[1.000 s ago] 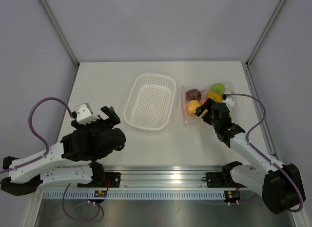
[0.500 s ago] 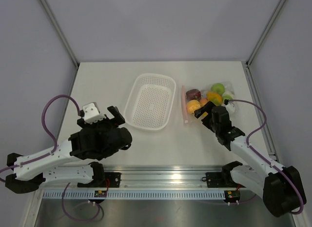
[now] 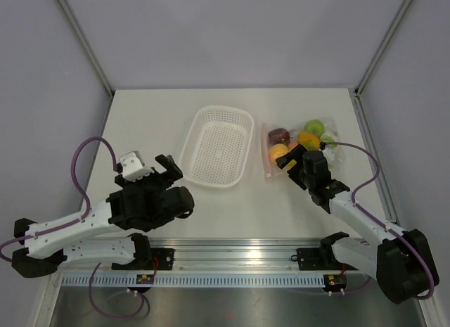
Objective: Open the zip-top bag and remove the fake food
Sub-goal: Move the zipper food storage bag to the center of the board.
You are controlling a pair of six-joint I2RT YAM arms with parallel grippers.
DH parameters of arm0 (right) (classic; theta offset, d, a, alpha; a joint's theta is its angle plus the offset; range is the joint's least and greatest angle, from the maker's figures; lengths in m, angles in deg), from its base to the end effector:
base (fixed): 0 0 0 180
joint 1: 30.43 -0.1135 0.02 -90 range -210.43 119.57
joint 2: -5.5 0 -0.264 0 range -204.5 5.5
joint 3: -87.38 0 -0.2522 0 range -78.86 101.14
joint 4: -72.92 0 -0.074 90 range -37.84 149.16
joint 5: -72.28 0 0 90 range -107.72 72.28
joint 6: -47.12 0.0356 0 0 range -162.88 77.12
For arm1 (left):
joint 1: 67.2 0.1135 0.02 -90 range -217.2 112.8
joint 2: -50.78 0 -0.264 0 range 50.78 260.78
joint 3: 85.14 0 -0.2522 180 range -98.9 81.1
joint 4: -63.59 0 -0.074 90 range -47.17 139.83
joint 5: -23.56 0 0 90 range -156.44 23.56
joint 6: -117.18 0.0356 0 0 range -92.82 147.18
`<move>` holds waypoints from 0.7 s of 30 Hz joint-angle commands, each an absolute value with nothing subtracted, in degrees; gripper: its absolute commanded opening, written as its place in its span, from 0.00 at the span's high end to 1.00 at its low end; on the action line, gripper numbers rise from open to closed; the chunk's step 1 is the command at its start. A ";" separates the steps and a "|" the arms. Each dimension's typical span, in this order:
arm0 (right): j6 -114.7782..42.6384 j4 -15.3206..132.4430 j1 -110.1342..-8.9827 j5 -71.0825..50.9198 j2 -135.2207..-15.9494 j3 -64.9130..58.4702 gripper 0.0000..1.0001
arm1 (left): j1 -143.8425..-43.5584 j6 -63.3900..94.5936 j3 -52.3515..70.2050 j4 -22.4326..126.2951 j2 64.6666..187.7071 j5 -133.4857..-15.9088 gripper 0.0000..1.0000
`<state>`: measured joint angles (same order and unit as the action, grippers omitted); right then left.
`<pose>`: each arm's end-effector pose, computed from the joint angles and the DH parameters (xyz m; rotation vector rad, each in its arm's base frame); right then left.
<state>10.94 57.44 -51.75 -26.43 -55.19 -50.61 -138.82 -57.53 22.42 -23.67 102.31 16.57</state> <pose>0.2069 0.0750 0.2016 0.7065 2.1039 0.5827 0.0722 -0.1054 0.3385 -0.4931 1.6088 -0.0388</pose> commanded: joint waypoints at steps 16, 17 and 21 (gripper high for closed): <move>12.93 60.30 -51.97 -28.44 -51.98 -53.11 0.00 | -141.03 -97.77 26.51 -36.20 108.96 24.35 0.01; 12.84 60.21 -52.05 -28.27 -52.07 -53.02 0.01 | -141.29 -99.36 26.95 -36.83 108.79 24.53 0.01; 12.66 60.21 -52.05 -28.18 -51.99 -53.10 0.01 | -142.69 -108.68 30.20 -38.68 108.00 26.02 0.01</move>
